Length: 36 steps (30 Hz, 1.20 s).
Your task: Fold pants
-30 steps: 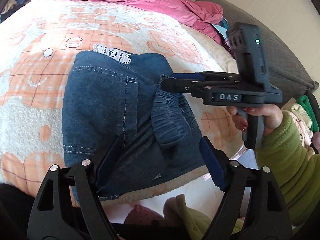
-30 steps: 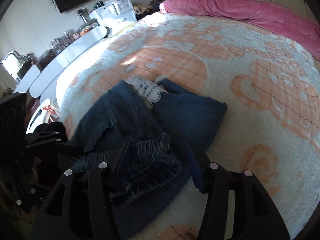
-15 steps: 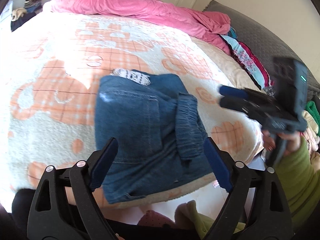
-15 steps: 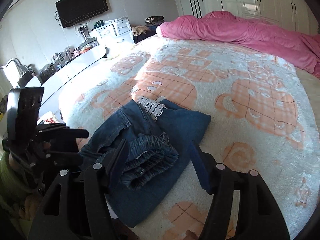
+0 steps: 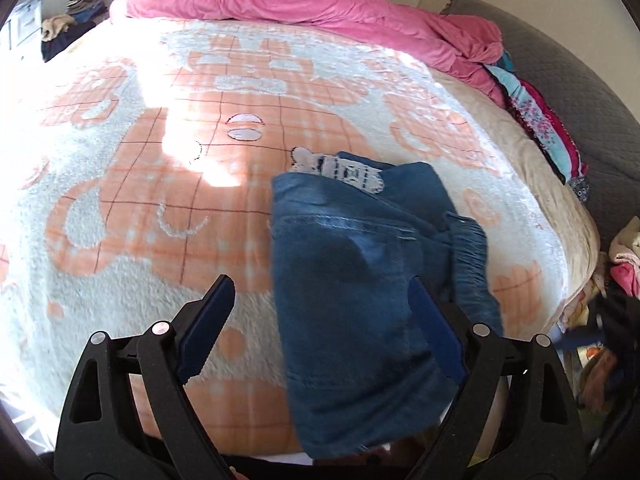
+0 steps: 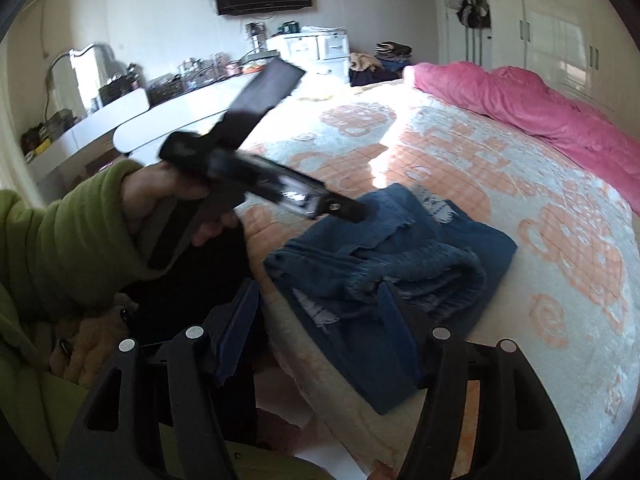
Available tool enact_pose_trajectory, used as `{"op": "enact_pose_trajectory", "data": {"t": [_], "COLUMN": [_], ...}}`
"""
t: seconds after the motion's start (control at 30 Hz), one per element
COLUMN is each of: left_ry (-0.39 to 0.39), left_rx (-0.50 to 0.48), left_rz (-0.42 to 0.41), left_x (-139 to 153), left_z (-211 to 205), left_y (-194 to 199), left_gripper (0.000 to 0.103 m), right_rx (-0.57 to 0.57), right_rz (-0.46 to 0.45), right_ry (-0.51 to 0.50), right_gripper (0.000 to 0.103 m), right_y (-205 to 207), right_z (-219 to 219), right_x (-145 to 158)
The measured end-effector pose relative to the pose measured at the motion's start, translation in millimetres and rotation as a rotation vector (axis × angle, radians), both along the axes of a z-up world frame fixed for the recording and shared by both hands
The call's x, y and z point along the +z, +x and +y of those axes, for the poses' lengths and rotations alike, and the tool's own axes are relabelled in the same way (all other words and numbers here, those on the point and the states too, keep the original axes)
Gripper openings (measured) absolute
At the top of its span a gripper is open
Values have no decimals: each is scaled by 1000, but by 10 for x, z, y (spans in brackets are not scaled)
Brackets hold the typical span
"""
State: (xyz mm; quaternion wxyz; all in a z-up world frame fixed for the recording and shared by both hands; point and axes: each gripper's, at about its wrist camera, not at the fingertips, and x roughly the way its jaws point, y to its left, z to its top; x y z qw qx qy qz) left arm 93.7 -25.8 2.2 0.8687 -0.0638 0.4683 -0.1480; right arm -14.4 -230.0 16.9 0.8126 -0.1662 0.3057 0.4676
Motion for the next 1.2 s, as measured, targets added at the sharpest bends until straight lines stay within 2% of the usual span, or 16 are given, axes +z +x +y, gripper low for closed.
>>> {"op": "enact_pose_trajectory", "data": {"t": [0.07,0.17,0.2,0.33,0.37,0.4,0.5,0.6,0.8,0.87,0.93,1.07,1.17,1.2], "left_ry": [9,18,21,12,9,11,14,11,7,24,29,40,31,33], "left_rx": [-7,-24,-26,-19,-18,-18,-17,-19,3,6,4,7,9,10], "left_rz": [30,45,52,68,67,67,65,54,32,17,2,-28,-43,-51], "left_x": [-64,-143,-177,-270,-280,-288,-300,-296,-273,-237,-200,-115,-49,-26], "left_z": [8,-12,-21,-25,-28,-32,-43,-53,-25,-32,-46,-69,-71,-75], "left_y": [103,197,228,307,308,312,321,322,260,236,212,159,109,94], "left_gripper": [60,60,60,60,60,60,61,61,61,61,62,65,67,67], "right_rx": [38,83,95,127,135,146,189,192,90,96,93,58,33,22], "right_rz": [-38,-82,-107,-218,-220,-211,-105,-93,40,79,71,62,44,37], "right_ry": [-43,-115,-142,-261,-285,-304,-315,-329,-368,-296,-251,-180,-131,-113], "right_gripper": [61,59,54,46,31,8,2,1,1,2,4,23,27,32], "right_y": [-28,-19,-20,1,31,64,34,-65,116,77,20,0,-18,-22], "right_z": [196,454,531,811,847,863,817,743,689,622,554,390,261,227], "right_x": [-54,-158,-195,-383,-441,-499,-535,-571,-986,-912,-801,-592,-428,-371]}}
